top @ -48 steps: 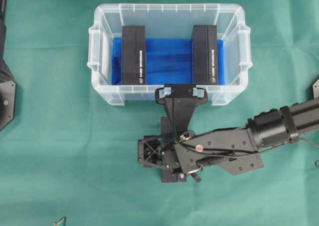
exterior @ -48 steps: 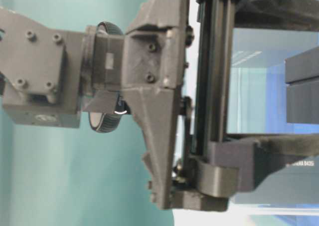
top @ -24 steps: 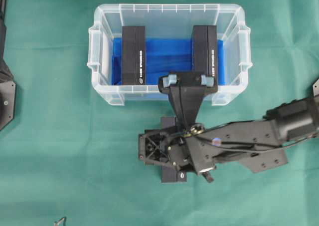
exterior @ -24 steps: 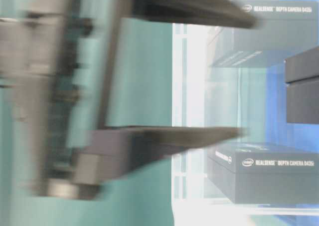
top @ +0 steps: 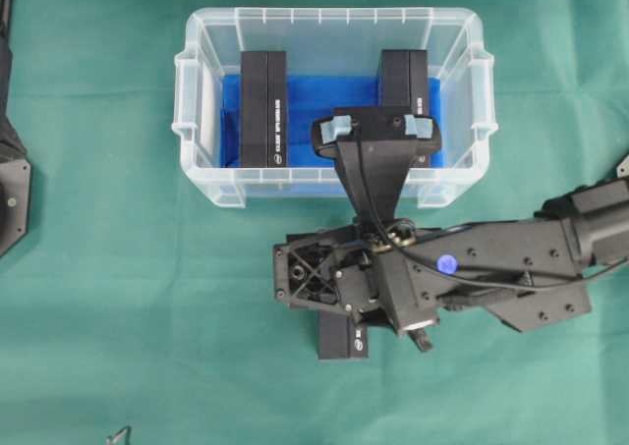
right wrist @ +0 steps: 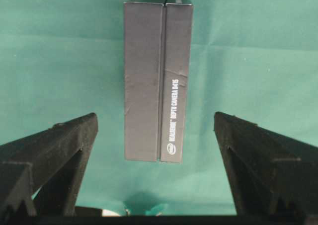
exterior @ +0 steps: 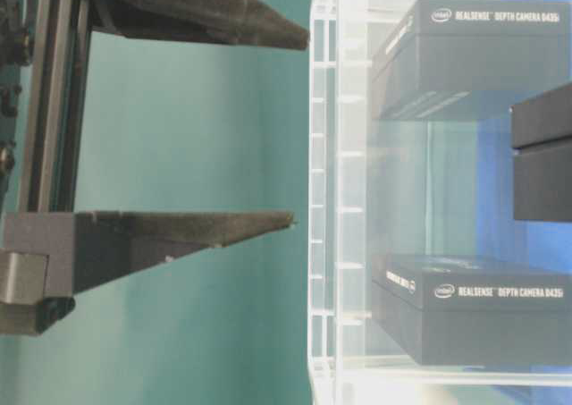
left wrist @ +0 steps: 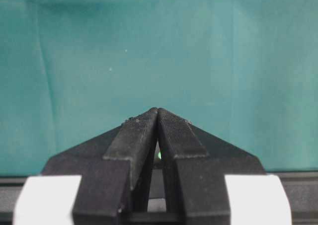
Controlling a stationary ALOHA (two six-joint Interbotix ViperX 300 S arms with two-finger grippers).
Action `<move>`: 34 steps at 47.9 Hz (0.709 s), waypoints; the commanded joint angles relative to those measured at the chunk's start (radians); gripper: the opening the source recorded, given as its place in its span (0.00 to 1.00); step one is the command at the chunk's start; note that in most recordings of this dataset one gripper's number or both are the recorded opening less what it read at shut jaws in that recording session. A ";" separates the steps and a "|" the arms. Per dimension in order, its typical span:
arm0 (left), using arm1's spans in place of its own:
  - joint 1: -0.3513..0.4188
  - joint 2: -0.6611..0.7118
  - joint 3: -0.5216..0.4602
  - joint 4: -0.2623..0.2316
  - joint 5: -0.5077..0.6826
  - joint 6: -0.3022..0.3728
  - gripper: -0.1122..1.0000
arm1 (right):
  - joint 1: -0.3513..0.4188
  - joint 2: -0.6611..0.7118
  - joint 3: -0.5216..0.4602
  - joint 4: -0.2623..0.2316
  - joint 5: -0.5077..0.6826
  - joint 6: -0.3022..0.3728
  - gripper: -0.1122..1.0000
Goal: Take the box out of the case with the right arm.
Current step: 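Carry the box toward the front and lower it onto the cloth, then open the right gripper and withdraw it to the right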
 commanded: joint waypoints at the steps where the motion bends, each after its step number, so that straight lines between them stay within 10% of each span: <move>1: 0.002 0.002 -0.026 0.002 -0.005 0.000 0.12 | 0.005 -0.055 0.009 0.014 0.011 -0.002 0.91; 34: 0.003 0.000 -0.026 0.002 -0.005 0.002 0.12 | 0.107 -0.476 0.512 0.057 -0.055 0.100 0.91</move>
